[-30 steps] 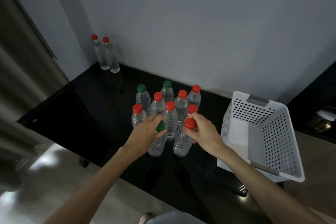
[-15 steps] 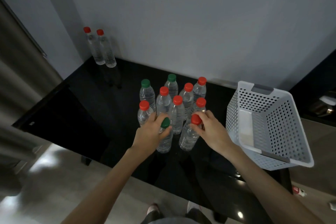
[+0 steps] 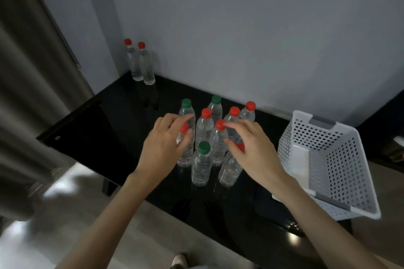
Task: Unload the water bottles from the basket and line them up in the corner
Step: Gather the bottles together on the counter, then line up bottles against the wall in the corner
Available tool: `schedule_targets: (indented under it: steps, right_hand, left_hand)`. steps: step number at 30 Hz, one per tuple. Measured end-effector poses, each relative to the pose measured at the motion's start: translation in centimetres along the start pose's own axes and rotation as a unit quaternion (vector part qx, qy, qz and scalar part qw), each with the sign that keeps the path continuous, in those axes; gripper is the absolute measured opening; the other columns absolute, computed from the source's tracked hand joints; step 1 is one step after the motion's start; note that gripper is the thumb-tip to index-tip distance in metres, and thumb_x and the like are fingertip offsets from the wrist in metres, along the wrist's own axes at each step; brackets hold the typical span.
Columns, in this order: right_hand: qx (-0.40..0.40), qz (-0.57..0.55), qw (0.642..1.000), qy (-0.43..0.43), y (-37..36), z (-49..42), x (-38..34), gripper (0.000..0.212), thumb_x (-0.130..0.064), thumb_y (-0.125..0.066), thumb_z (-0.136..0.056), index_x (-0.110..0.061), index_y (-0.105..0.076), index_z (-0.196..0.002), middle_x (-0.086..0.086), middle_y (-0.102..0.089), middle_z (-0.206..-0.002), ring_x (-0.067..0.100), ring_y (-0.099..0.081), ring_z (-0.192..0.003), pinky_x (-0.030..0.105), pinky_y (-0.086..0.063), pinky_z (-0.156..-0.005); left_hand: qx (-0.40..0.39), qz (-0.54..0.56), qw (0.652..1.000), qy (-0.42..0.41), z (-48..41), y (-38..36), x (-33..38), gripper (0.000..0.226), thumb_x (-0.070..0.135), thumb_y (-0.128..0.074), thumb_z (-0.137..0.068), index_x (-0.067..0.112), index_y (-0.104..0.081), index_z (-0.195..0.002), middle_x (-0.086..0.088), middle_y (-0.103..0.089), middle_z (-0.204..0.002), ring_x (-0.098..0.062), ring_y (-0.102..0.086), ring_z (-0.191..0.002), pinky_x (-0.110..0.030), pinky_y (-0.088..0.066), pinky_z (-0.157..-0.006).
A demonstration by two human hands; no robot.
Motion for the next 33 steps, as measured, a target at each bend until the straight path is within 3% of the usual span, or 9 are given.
schedule_targets:
  steps: [7, 11, 14, 17, 21, 25, 30, 33]
  right_hand:
    - [-0.014, -0.016, 0.998, 0.065, 0.3, -2.6, -3.4, 0.037, -0.037, -0.05, -0.092, -0.026, -0.054, -0.127, -0.01, -0.056, -0.12, 0.006, -0.054, -0.106, 0.028, -0.052, -0.085]
    - [-0.029, -0.025, 0.997, 0.065, -1.0, -4.8, -4.8, 0.036, -0.032, -0.054, -0.093, -0.024, -0.054, -0.128, -0.008, -0.055, -0.122, 0.005, -0.051, -0.111, 0.021, -0.046, -0.087]
    - [-0.037, -0.011, 0.998, 0.057, -2.7, -6.9, -5.6, 0.036, -0.032, -0.055, -0.093, -0.025, -0.053, -0.128, -0.009, -0.056, -0.121, 0.006, -0.052, -0.108, 0.023, -0.048, -0.085]
    - [-0.028, 0.006, 0.999, 0.032, -4.7, -9.4, -5.8, 0.036, -0.032, -0.055, -0.092, -0.026, -0.053, -0.128, -0.008, -0.056, -0.121, 0.002, -0.051, -0.095, 0.022, -0.049, -0.073]
    - [0.008, 0.036, 0.997, -0.06, -7.1, -12.0, -4.5, 0.039, -0.032, -0.056, -0.092, -0.024, -0.052, -0.13, -0.004, -0.056, -0.122, 0.01, -0.054, -0.104, 0.027, -0.051, -0.08]
    - [0.034, 0.069, 0.981, -0.179, -8.8, -12.7, -2.7, 0.039, -0.028, -0.058, -0.09, -0.021, -0.054, -0.128, 0.003, -0.058, -0.12, 0.022, -0.055, -0.11, 0.035, -0.051, -0.084]
    - [0.014, 0.106, 0.942, -0.319, -10.7, -11.9, -1.0, 0.036, -0.029, -0.053, -0.09, -0.021, -0.055, -0.125, 0.007, -0.056, -0.117, 0.029, -0.053, -0.11, 0.041, -0.049, -0.085]
    - [-0.014, 0.103, 0.924, -0.369, -11.7, -11.6, -0.4, 0.034, -0.031, -0.047, -0.092, -0.023, -0.051, -0.125, 0.006, -0.053, -0.112, 0.028, -0.053, -0.106, 0.037, -0.046, -0.08]
  left_hand:
    - [0.04, -0.042, 0.997, 0.045, 0.1, 5.0, -2.1, 0.042, 0.033, -0.049, -0.094, 0.027, -0.046, -0.136, 0.004, -0.055, -0.126, -0.009, -0.053, -0.11, -0.022, -0.047, -0.079]
    - [0.033, -0.045, 0.996, 0.062, -0.4, 5.8, -4.7, 0.041, 0.033, -0.049, -0.095, 0.028, -0.046, -0.135, 0.005, -0.054, -0.126, -0.009, -0.052, -0.112, -0.02, -0.044, -0.08]
    - [0.024, -0.035, 0.997, 0.067, -1.4, 5.9, -7.2, 0.04, 0.033, -0.049, -0.095, 0.028, -0.047, -0.135, 0.006, -0.055, -0.126, -0.009, -0.053, -0.112, -0.021, -0.044, -0.08]
    - [0.017, -0.027, 0.998, 0.053, -2.9, 5.8, -9.8, 0.041, 0.033, -0.05, -0.095, 0.027, -0.046, -0.136, 0.006, -0.055, -0.125, -0.008, -0.053, -0.11, -0.02, -0.044, -0.079]
    - [-0.024, 0.001, 1.0, 0.019, -6.0, 4.6, -12.9, 0.046, 0.031, -0.051, -0.095, 0.027, -0.041, -0.14, 0.004, -0.054, -0.127, -0.009, -0.053, -0.113, -0.028, -0.05, -0.085]
    - [-0.101, 0.028, 0.992, -0.068, -9.4, 2.4, -14.6, 0.048, 0.032, -0.05, -0.095, 0.027, -0.038, -0.142, 0.002, -0.053, -0.129, -0.01, -0.052, -0.114, -0.03, -0.051, -0.086]
    - [-0.227, 0.046, 0.959, -0.164, -12.4, -1.3, -14.6, 0.053, 0.037, -0.045, -0.097, 0.029, -0.029, -0.146, 0.001, -0.043, -0.139, -0.015, -0.047, -0.121, -0.032, -0.047, -0.088]
    - [-0.291, 0.067, 0.934, -0.197, -13.8, -4.2, -14.1, 0.058, 0.038, -0.046, -0.097, 0.03, -0.022, -0.149, -0.002, -0.041, -0.14, -0.016, -0.048, -0.119, -0.031, -0.044, -0.086]
Point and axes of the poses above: each hand's wrist, its own z-axis away from the middle knuckle, its own y-axis out of the back of the hand, x = y × z, the point moved 5 cm from there along -z, towards the middle knuckle
